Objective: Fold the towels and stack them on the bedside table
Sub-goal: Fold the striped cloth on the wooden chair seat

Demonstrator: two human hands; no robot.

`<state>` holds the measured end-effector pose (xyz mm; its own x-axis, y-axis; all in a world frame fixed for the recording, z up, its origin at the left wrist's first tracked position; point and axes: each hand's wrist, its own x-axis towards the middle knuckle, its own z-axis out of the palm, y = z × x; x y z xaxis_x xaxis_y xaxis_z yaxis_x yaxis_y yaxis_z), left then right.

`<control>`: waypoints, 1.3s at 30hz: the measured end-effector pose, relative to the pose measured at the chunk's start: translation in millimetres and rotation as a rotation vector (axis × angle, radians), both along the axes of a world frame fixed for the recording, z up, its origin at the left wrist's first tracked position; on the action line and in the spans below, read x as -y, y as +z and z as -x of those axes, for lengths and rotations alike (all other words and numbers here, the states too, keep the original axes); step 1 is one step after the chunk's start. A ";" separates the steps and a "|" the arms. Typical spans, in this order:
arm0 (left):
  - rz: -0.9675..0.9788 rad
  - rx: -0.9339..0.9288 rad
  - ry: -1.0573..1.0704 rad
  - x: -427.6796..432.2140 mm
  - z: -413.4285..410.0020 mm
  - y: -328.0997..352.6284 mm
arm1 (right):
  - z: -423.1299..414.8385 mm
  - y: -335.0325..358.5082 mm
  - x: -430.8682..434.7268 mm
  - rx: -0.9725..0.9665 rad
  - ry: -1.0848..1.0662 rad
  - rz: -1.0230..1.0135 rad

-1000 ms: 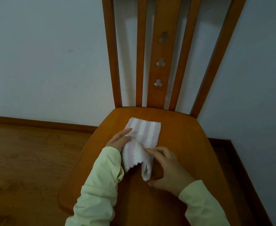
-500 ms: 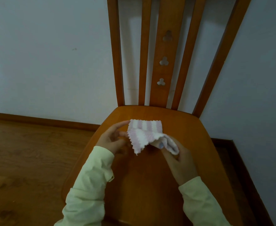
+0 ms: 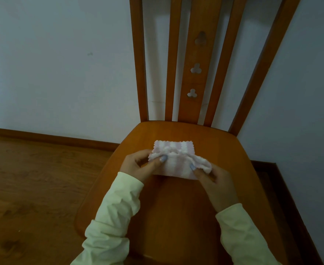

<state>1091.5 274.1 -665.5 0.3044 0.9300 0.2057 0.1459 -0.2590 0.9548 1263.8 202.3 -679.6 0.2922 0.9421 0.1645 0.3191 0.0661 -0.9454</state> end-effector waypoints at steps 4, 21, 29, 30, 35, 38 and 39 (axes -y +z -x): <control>0.129 0.052 0.053 1.8 -2.3 -4.8 | -4.8 -3.3 0.5 -0.024 0.082 0.068; 0.299 -0.076 0.107 2.9 -1.9 -5.6 | -1.6 -4.1 -2.8 0.034 0.002 0.141; 0.425 -0.372 0.054 1.1 -1.6 -11.3 | -2.1 -11.4 -3.9 0.070 0.089 0.248; 0.414 -0.441 0.018 1.8 -1.5 -10.5 | -2.5 -13.1 -4.3 0.088 0.079 0.245; 0.310 -0.382 0.050 6.5 -0.6 -5.7 | -1.2 -12.7 -3.9 0.082 0.084 0.230; 0.351 -0.306 0.090 7.9 -3.0 -4.4 | -4.3 -10.7 -1.9 0.021 0.187 0.321; 0.356 -0.314 0.110 6.8 -4.0 -4.9 | -5.4 -10.2 -1.1 0.031 0.216 0.350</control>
